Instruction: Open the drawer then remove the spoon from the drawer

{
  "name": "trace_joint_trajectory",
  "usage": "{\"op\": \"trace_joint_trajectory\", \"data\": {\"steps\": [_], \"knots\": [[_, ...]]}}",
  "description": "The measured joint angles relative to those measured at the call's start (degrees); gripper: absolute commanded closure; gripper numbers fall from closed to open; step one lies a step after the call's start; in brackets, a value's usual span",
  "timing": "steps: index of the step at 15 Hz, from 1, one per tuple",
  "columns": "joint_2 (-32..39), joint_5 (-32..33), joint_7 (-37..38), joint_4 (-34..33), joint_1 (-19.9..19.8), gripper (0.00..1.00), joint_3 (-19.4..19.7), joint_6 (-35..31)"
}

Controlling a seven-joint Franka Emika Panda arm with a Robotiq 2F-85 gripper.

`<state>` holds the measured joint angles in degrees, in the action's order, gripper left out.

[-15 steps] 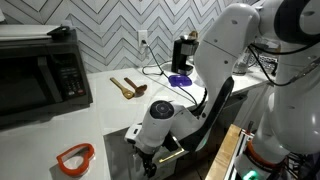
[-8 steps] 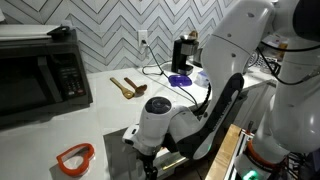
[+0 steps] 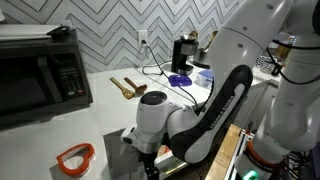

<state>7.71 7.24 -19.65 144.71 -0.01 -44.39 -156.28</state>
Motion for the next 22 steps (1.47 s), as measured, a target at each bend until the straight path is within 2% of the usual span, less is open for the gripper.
{"op": "trace_joint_trajectory", "data": {"steps": [3,7,11,13,16,22], "knots": [[-2.0,-5.1,-3.5,-0.3,-0.9,0.0,-1.5,2.6],[-5.7,-5.7,-4.3,-0.5,-1.2,0.0,-1.6,5.3],[-6.1,-5.7,-4.3,-0.4,-1.2,0.0,-1.7,5.5],[-6.0,-5.5,-4.3,-1.1,1.5,0.0,1.4,6.3],[-6.5,-5.6,-3.5,-4.8,5.5,0.0,6.9,12.8],[-8.8,-6.4,7.9,-11.4,11.0,0.0,16.3,26.1]]}}
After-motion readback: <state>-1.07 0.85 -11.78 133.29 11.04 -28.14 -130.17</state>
